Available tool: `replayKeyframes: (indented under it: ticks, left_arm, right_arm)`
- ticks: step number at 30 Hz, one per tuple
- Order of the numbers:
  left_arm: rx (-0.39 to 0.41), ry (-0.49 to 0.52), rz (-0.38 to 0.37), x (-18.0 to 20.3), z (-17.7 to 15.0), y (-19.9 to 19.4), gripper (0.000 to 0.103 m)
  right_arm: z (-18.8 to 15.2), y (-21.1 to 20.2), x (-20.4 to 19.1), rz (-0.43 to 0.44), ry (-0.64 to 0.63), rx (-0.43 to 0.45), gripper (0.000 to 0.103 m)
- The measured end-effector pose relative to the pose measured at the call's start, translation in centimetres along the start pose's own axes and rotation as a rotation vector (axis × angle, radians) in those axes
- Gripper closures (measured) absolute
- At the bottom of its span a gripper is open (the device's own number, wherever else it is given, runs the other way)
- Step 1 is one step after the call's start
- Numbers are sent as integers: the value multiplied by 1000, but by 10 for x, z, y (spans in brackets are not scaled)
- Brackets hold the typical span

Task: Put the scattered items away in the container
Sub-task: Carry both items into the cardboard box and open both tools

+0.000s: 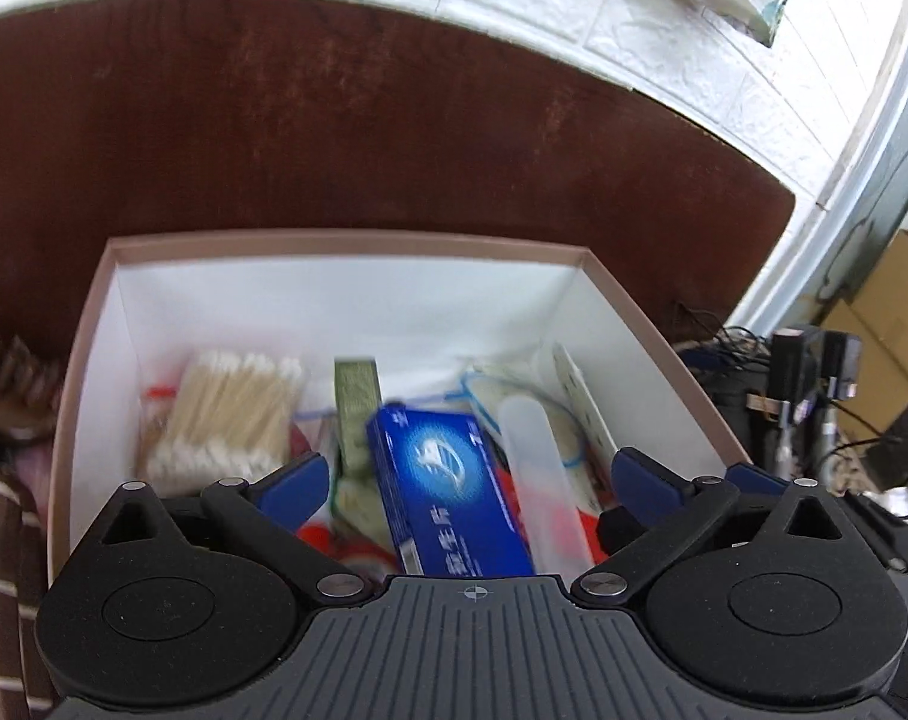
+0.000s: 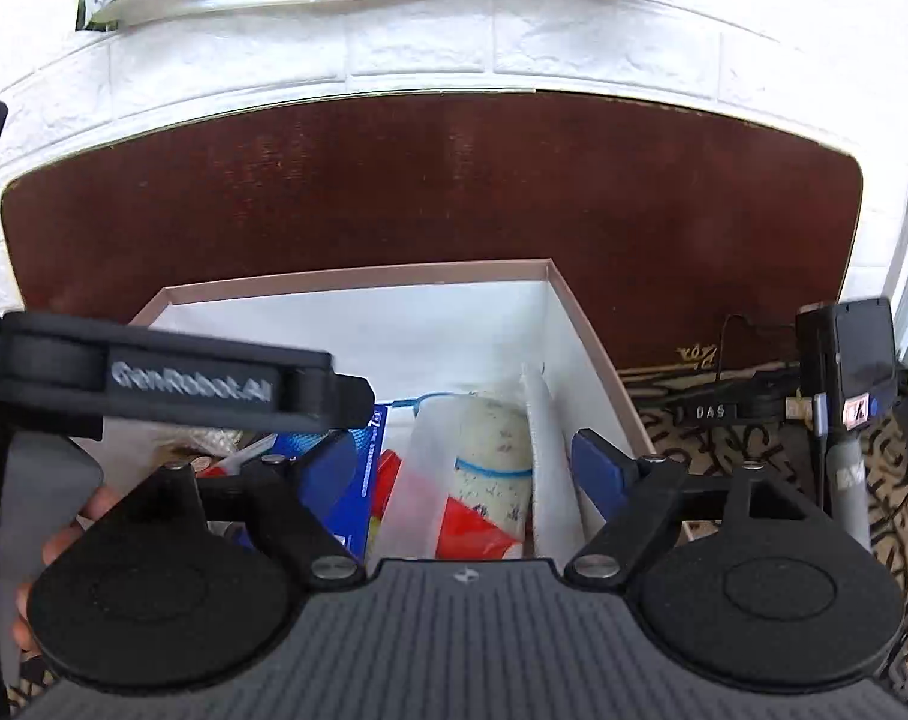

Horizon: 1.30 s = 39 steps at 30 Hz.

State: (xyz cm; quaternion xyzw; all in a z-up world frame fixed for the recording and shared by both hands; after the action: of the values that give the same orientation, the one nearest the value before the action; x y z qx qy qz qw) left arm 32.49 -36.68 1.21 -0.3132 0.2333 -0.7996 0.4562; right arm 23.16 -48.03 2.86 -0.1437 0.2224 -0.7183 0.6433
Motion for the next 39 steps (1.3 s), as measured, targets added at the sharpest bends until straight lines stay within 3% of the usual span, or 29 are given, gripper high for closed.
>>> replayKeyframes:
  ticks: [2, 7, 11, 19, 25, 30, 39]
  left_arm:
    - [-1, 10, -8, 1, -4, -6, 0]
    - [32, 82, 18, 12, -15, -24, 0]
    - [47, 76, 4, 16, -22, -48, 0]
    - [163, 79, -30, 10, -62, -135, 0]
    - [209, 49, 43, -34, -121, -193, 0]
    - [188, -36, 115, -89, -175, -227, 0]
    - [160, -114, 244, -175, -245, -271, 0]
  right_arm:
    - [-2, -6, 2, 13, 19, 8, 5]
    - [-4, -21, -3, 35, 6, -5, 3]
    - [-2, -34, -14, 33, -27, -5, 3]
    - [-7, -96, -58, 135, -69, 68, 1]
    - [-41, -129, -120, 227, -134, 71, 0]
    - [-83, -131, -175, 347, -113, 0, 0]
    - [-151, -129, -272, 455, -126, -146, 0]
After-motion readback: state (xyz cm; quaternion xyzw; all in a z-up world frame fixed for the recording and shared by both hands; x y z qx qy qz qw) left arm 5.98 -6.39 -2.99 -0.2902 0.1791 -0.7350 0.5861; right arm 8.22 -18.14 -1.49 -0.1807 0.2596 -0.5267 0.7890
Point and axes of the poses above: each gripper's, at about its wrist camera, not at the fingertips, and y roughly the way its jaws point, x to its right, z to its top, the point moved 3 cm from there along y, roughly the way its jaws point, and after that the axes turned 3 degrees about z, right-handed, at the moved point
